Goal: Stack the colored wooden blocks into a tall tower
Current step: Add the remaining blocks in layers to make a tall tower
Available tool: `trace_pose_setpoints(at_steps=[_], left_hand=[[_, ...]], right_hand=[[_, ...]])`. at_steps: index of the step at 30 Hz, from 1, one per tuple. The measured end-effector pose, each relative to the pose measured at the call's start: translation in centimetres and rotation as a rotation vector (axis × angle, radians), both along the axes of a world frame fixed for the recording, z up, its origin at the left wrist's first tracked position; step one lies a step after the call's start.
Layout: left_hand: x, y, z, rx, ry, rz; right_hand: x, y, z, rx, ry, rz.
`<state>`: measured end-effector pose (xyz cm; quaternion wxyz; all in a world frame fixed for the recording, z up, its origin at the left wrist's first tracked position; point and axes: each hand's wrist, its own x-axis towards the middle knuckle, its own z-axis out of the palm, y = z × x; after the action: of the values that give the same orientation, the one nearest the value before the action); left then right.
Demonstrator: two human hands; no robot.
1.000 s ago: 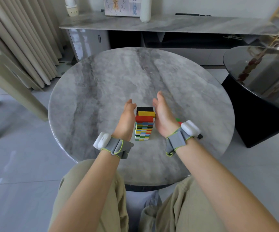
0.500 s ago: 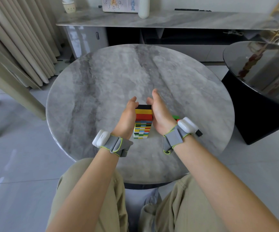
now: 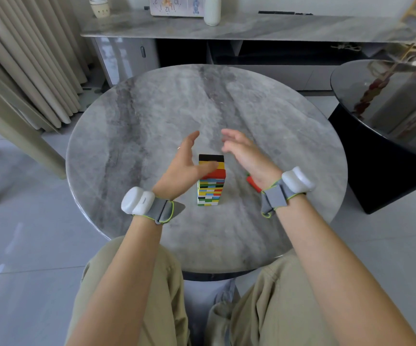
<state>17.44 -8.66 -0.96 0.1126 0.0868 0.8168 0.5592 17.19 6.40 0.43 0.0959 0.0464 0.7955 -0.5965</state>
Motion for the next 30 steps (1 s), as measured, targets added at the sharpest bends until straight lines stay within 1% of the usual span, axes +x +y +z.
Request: trace_pose_setpoints(at_steps=[2, 4, 6, 8, 20, 30], left_hand=[[-0.2, -0.5, -0.3, -0.157, 0.105, -0.076], [-0.4, -0.7, -0.8, -0.224, 0.145, -0.121], [-0.6, -1.0, -1.1, -0.259, 0.153, -0.135], [-0.8, -1.1, -1.3, -0.286, 0.167, -0.137], [-0.9, -1.0, -1.3, -0.308, 0.234, -0.128], [-0.8, -1.0, -1.3, -0.364, 0.24, -0.138]], right_hand=[[-0.1, 1.0, -0.2, 0.182, 0.067, 0.191], [0.0, 1.6, -0.5, 0.312, 0.068, 0.355], [0.0, 1.9, -0.7, 0.42, 0.075, 0.42], [-0.2, 2.1, -0.9, 0.496, 0.086, 0.427], [-0.9, 2.1, -1.3, 0.55, 0.115, 0.422], [-1.0, 1.8, -1.6, 0.556, 0.116, 0.427]])
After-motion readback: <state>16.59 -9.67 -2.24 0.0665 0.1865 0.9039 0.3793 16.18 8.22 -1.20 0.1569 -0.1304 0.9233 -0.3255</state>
